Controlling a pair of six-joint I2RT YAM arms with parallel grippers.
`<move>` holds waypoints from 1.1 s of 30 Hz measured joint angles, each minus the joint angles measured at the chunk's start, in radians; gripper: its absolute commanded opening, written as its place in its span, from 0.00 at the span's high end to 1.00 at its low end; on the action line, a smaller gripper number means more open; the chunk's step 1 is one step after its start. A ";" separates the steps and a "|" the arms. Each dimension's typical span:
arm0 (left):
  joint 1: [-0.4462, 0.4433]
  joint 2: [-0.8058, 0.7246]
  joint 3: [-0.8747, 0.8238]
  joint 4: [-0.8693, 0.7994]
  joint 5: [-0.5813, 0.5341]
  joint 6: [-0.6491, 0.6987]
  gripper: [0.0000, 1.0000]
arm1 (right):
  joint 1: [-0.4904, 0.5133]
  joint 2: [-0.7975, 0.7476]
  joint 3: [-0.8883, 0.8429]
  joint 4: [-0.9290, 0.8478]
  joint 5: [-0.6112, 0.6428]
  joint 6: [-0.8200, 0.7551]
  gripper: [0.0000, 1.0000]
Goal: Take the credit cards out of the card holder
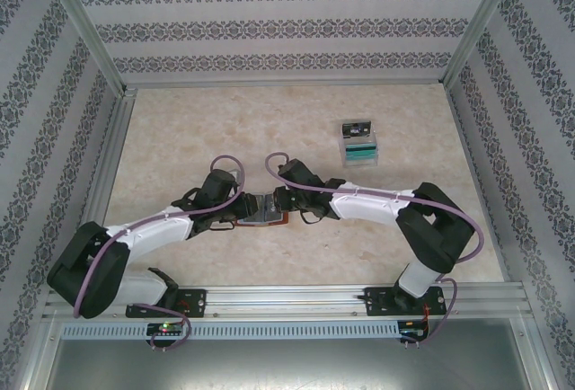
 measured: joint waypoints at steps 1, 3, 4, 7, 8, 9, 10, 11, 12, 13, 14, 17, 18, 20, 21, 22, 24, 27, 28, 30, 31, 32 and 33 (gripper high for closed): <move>0.000 0.009 0.002 0.003 0.005 -0.004 0.73 | 0.000 0.003 0.000 -0.002 0.003 -0.001 0.88; -0.001 0.024 0.002 0.014 0.015 -0.011 0.73 | -0.002 0.014 0.000 -0.006 0.009 0.000 0.89; -0.002 0.030 0.003 0.018 0.017 -0.014 0.73 | -0.004 0.021 0.000 -0.008 0.010 0.000 0.89; -0.006 0.048 0.006 0.029 0.021 -0.025 0.73 | -0.006 0.045 -0.001 -0.012 0.011 0.000 0.91; -0.008 0.055 0.009 0.032 0.023 -0.028 0.73 | -0.007 0.054 -0.001 -0.012 0.013 0.000 0.91; -0.010 0.062 0.012 0.033 0.025 -0.032 0.73 | -0.007 0.063 -0.001 -0.012 0.014 0.000 0.91; -0.013 0.068 0.015 0.036 0.025 -0.033 0.73 | -0.007 0.070 -0.001 -0.012 0.014 0.000 0.91; -0.015 0.075 0.019 0.039 0.027 -0.035 0.73 | -0.007 0.076 -0.001 -0.012 0.013 0.000 0.91; -0.018 0.081 0.023 0.042 0.028 -0.036 0.73 | -0.007 0.081 -0.001 -0.011 0.013 0.000 0.91; -0.020 0.086 0.027 0.044 0.028 -0.036 0.72 | -0.007 0.084 -0.001 -0.011 0.013 0.000 0.91; -0.023 0.094 0.033 0.046 0.029 -0.036 0.72 | -0.007 0.086 -0.001 -0.009 0.013 0.000 0.92; -0.029 0.121 0.052 0.050 0.032 -0.037 0.72 | -0.007 0.090 -0.001 0.001 0.013 0.000 0.92; -0.029 0.132 0.058 0.053 0.032 -0.038 0.72 | -0.007 0.091 -0.001 0.004 0.013 0.000 0.92; -0.029 0.148 0.063 0.057 0.034 -0.040 0.72 | -0.007 0.092 -0.001 0.008 0.013 0.000 0.92; -0.030 0.155 0.066 0.058 0.035 -0.040 0.72 | -0.007 0.092 -0.002 0.009 0.013 0.000 0.92; -0.032 0.161 0.068 0.058 0.035 -0.042 0.72 | -0.007 0.092 -0.002 0.009 0.013 0.000 0.92; -0.037 0.172 0.072 0.058 0.037 -0.043 0.72 | -0.007 0.093 -0.002 0.012 0.013 0.000 0.92; -0.041 0.187 0.078 0.058 0.039 -0.044 0.74 | -0.007 0.093 -0.002 0.012 0.013 0.000 0.92; -0.041 0.192 0.081 0.058 0.040 -0.045 0.74 | -0.007 0.093 -0.002 0.013 0.013 0.000 0.92; -0.041 0.201 0.086 0.060 0.043 -0.047 0.74 | -0.007 0.095 -0.002 0.016 0.013 0.000 0.92; -0.041 0.204 0.087 0.061 0.043 -0.047 0.74 | -0.007 0.095 -0.002 0.017 0.013 0.000 0.92; -0.041 0.205 0.088 0.061 0.044 -0.048 0.74 | -0.007 0.096 -0.002 0.020 0.013 0.000 0.92; -0.041 0.207 0.089 0.061 0.046 -0.049 0.74 | -0.007 0.097 -0.002 0.022 0.013 0.000 0.92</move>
